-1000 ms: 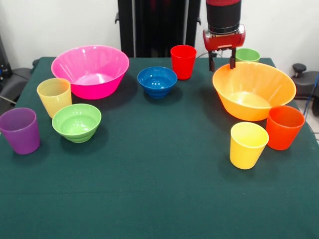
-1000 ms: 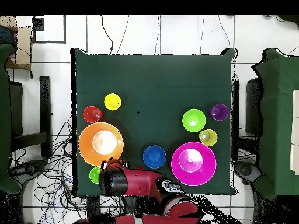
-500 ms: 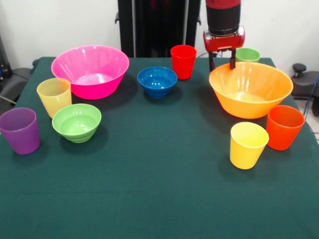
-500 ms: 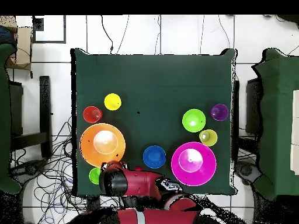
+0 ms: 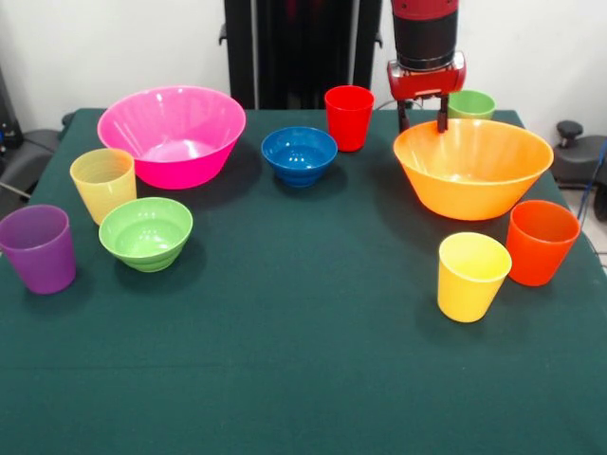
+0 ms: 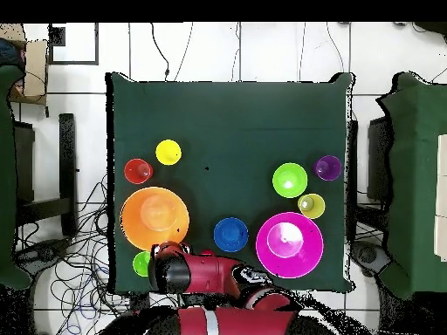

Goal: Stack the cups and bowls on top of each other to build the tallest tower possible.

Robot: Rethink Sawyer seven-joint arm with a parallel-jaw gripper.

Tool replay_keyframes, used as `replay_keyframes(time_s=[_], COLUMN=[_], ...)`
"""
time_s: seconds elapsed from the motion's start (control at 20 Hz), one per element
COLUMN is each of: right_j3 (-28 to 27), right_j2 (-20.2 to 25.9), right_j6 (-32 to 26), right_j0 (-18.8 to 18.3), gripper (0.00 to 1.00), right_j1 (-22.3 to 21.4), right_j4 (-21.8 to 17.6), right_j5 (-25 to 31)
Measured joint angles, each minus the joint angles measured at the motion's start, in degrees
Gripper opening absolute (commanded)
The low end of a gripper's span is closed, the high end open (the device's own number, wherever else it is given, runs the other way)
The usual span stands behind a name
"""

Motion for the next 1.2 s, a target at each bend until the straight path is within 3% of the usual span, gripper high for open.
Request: replay_keyframes(time_s=[1.2], right_j3=[-0.1], right_j2=[-0.2], right_j6=[1.5], right_j0=[0.2], gripper=[1.0], right_j1=[-2.9], right_j4=[0.6], right_j5=[0.0])
